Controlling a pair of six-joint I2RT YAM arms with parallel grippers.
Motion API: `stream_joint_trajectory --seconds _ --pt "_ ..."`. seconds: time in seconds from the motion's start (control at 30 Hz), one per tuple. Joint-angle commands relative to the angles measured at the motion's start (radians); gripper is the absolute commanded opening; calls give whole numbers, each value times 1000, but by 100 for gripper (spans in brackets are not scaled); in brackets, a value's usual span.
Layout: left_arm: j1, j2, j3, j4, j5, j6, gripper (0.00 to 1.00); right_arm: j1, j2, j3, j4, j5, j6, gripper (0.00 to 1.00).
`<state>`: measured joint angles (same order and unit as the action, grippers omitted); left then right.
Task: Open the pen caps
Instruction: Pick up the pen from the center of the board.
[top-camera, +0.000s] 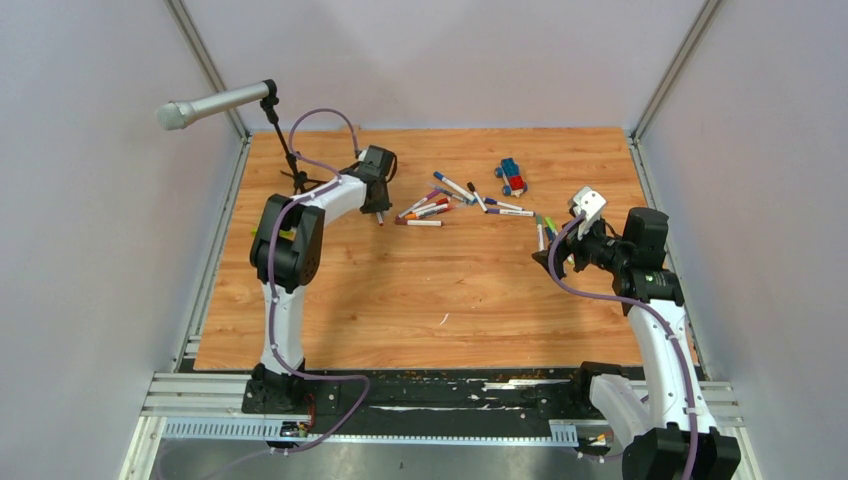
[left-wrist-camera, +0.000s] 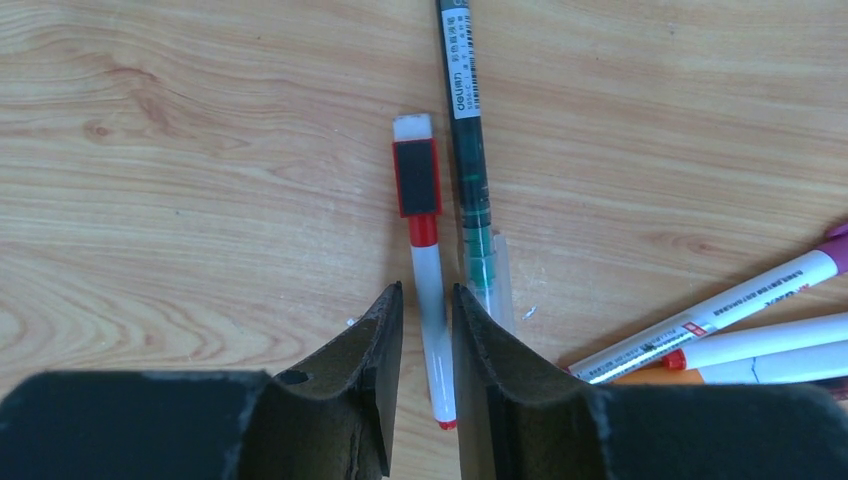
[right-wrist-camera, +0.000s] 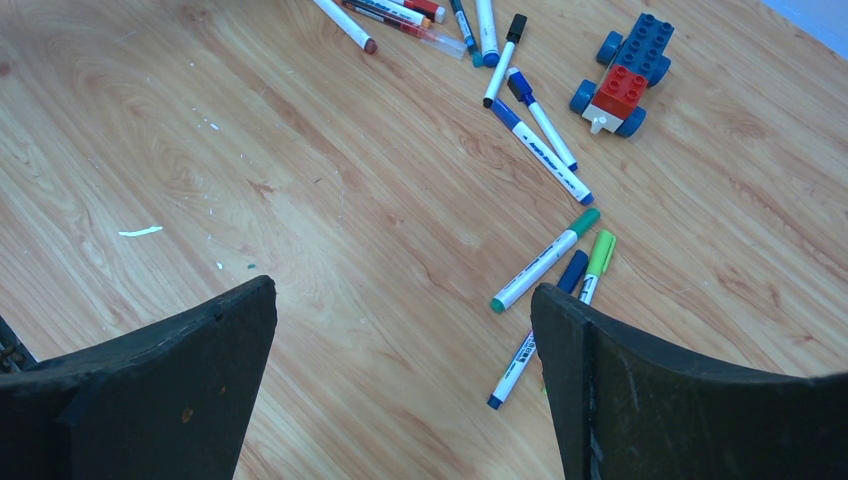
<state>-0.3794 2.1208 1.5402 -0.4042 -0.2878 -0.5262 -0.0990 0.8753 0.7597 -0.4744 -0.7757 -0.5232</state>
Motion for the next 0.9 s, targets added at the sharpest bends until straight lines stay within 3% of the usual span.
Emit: stream_joint_trajectory --seconds 0.0,0.3,0.5,0.67,0.87 --pt "-1 30 41 -34 4 -11 31 8 -9 3 19 -1 -21 99" --pt "-1 54 67 -134 -59 -35 12 15 -11 4 16 3 -23 99" --pt "-1 -45 3 -99 -73 -24 1 22 -12 3 16 -13 -18 99" --pt "-1 -215 -149 18 -19 -12 0 68 6 -9 26 -81 1 99" --pt "-2 -458 -490 267 171 -38 0 145 54 -10 57 -190 73 100"
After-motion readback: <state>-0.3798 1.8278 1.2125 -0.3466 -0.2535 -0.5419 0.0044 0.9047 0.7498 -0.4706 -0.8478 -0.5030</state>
